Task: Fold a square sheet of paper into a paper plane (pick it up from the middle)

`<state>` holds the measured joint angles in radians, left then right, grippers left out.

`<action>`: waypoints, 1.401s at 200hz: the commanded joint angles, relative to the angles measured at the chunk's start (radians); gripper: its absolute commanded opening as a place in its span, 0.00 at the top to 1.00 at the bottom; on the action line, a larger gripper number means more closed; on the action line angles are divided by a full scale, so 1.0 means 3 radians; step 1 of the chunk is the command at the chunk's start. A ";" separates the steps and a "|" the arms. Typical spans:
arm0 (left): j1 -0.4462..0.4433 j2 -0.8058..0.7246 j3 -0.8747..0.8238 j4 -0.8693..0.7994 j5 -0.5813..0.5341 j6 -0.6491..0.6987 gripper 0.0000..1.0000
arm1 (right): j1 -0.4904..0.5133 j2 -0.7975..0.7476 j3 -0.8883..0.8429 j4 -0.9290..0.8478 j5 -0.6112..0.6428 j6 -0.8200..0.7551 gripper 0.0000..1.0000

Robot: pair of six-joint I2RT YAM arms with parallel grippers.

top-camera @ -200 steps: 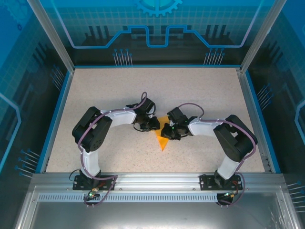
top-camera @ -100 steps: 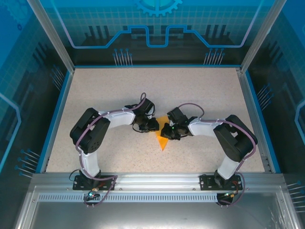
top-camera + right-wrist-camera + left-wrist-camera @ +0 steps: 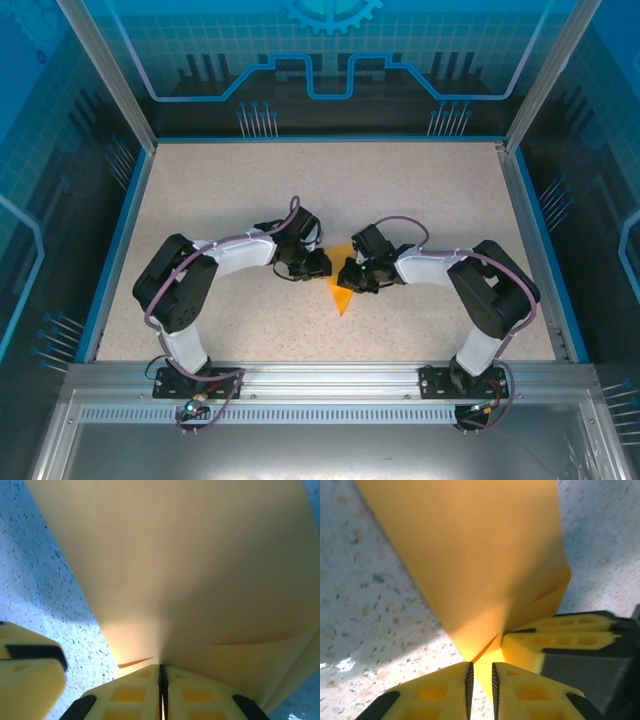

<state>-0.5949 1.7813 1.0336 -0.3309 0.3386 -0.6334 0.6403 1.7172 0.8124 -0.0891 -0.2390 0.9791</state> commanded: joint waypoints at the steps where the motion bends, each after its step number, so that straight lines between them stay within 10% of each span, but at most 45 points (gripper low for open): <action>1: -0.0046 -0.0068 -0.0111 0.0063 0.0164 -0.0137 0.82 | -0.0041 0.0150 -0.0097 -0.0087 0.0105 -0.0039 0.90; 280: -0.0119 0.0575 0.0002 -0.0285 -0.0333 0.0103 0.95 | -0.0060 -0.0232 -0.0198 0.0099 0.0024 -0.0138 0.86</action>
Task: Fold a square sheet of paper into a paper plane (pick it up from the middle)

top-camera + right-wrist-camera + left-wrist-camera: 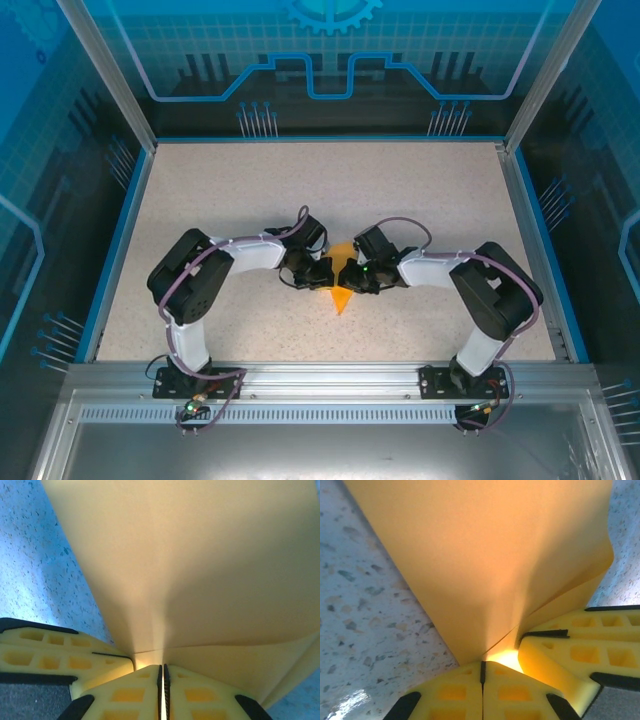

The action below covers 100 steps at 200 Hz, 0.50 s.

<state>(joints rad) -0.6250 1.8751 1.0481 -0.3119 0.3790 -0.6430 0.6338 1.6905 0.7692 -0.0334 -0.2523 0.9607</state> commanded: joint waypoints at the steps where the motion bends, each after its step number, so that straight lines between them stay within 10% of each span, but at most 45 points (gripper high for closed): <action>1: -0.0021 0.0266 -0.0044 -0.0350 -0.0472 0.0134 0.95 | -0.0040 -0.0151 -0.0054 -0.0088 0.0069 -0.0080 0.86; 100: -0.0027 0.0381 0.0009 -0.0377 -0.0522 0.0180 0.95 | -0.0079 -0.0643 -0.0390 0.0016 0.0074 -0.0196 0.86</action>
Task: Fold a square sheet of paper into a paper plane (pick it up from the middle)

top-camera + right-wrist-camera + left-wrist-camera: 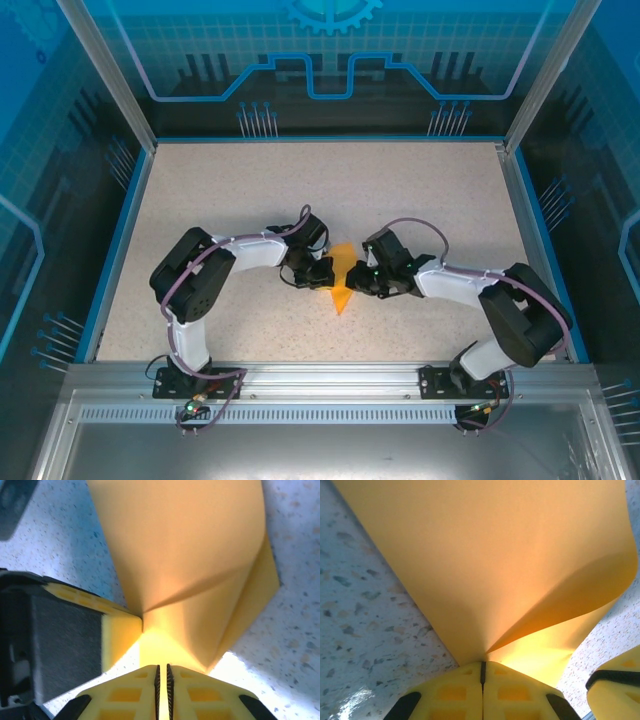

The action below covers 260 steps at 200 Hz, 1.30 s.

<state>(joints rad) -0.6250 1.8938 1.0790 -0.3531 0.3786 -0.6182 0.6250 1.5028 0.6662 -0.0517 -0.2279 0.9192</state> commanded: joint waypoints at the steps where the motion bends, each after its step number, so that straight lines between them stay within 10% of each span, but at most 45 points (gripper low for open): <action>1: -0.0027 0.0319 -0.0094 -0.0237 -0.0521 0.0097 0.95 | -0.0052 -0.0013 -0.0045 0.0079 -0.0007 -0.0055 0.86; 260: -0.0126 0.0615 0.0222 -0.0673 -0.1002 0.0411 0.95 | -0.0340 0.0477 0.0125 -0.0121 0.0316 -0.0103 0.89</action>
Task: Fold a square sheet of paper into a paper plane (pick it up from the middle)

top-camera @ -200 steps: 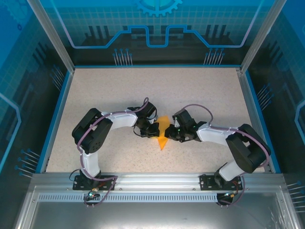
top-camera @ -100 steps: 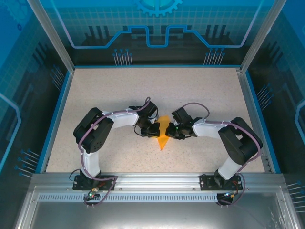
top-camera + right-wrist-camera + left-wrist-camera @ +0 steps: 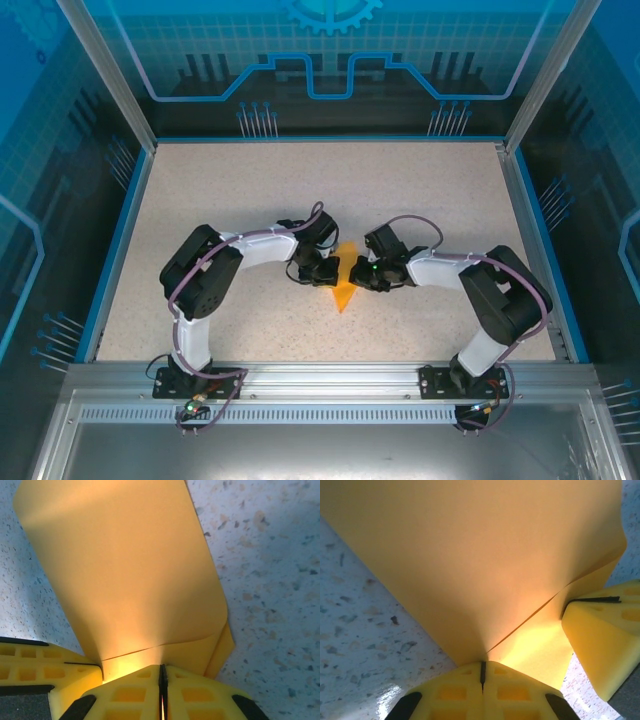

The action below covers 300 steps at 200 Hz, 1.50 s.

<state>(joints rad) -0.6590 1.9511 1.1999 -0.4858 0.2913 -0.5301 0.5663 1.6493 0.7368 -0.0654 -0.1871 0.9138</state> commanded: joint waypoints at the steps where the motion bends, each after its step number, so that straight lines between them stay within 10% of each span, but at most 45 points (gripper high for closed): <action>1: -0.0015 0.0425 -0.0183 -0.0234 -0.0716 0.0119 0.95 | -0.0146 -0.0011 -0.0110 -0.0072 0.0179 -0.0088 0.89; 150: -0.0054 0.0440 -0.0173 -0.0319 -0.0892 0.0192 0.95 | -0.0771 -0.0087 -0.0351 0.0278 -0.0167 -0.0085 0.89; 300: -0.0063 0.0485 0.0008 -0.0344 -0.0784 0.0202 0.95 | 0.0109 -0.0347 -0.0305 0.0330 -0.0202 0.0080 0.90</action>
<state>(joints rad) -0.6819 1.9759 1.2552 -0.5346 0.2356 -0.4938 0.5720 1.4971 0.6357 0.0071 -0.2535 0.9096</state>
